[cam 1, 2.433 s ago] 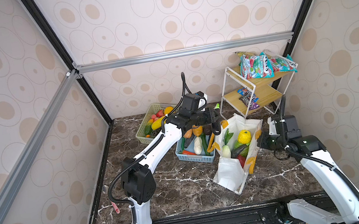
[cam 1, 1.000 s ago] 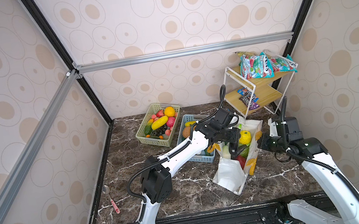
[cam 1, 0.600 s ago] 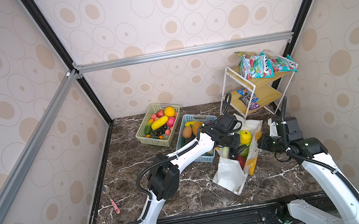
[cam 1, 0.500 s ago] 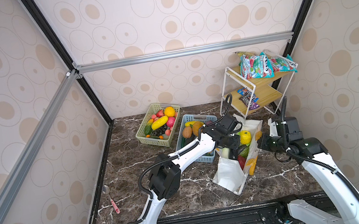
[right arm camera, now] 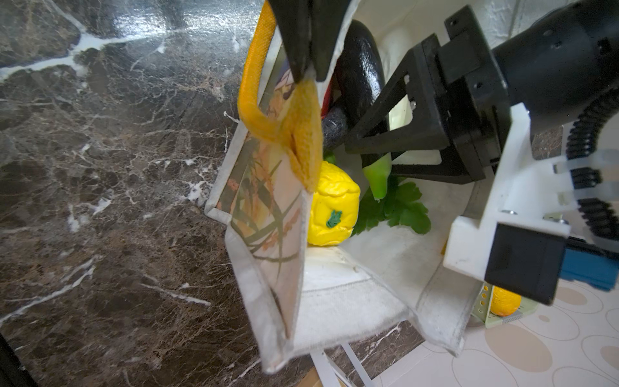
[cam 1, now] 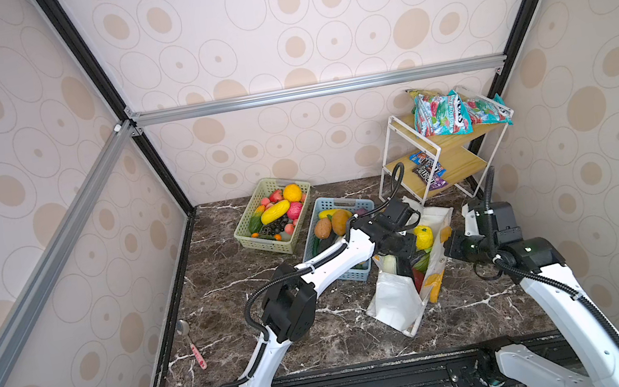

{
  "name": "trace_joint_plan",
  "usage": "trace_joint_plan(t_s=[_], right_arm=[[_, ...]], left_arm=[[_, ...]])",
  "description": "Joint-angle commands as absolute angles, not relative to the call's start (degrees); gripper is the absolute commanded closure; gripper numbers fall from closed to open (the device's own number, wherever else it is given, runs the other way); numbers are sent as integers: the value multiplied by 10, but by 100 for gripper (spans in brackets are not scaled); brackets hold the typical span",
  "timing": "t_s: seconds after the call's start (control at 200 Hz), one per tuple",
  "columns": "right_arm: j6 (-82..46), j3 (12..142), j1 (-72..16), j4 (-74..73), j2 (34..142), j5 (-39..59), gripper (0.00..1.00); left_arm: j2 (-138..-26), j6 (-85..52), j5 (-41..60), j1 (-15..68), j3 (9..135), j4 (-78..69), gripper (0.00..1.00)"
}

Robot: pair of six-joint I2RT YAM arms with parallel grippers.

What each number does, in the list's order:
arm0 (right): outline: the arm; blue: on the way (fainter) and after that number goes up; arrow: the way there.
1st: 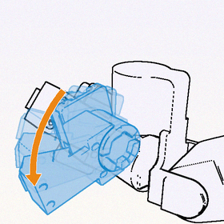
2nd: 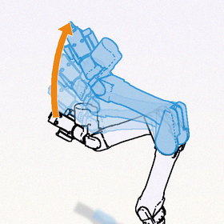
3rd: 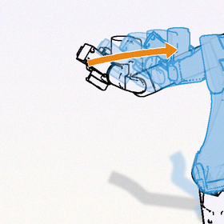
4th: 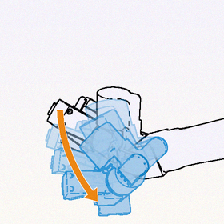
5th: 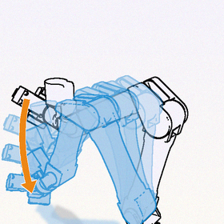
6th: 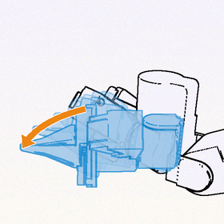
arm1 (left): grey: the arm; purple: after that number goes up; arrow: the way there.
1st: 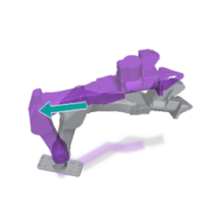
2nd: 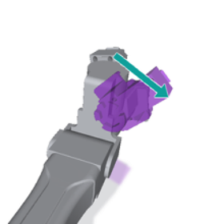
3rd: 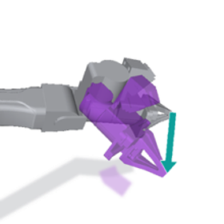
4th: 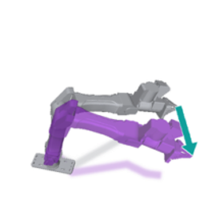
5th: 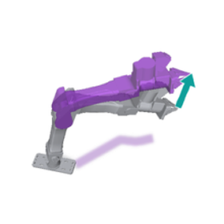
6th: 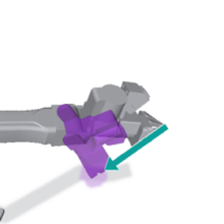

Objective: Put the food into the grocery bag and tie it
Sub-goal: 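Lower the eggplant into the bag and open the left gripper, then withdraw the left gripper from the bag back over the blue basket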

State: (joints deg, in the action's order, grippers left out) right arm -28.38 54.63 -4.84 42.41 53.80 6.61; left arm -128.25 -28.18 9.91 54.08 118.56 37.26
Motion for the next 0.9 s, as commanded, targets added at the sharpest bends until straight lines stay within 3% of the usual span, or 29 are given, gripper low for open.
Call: trace_joint_plan(t_s=[0.0, 0.26, 0.895], right_arm=[[-278, 548, -47, 450, 540, 69, 100], [-277, 542, -47, 448, 539, 68, 100], [-278, 531, -46, 445, 531, 72, 100]], left_arm=[[-1285, -268, 85, 546, 1230, 404, 44], [-1270, -260, 66, 546, 1285, 427, 39], [-1205, -243, -16, 513, 1303, 456, 37]])
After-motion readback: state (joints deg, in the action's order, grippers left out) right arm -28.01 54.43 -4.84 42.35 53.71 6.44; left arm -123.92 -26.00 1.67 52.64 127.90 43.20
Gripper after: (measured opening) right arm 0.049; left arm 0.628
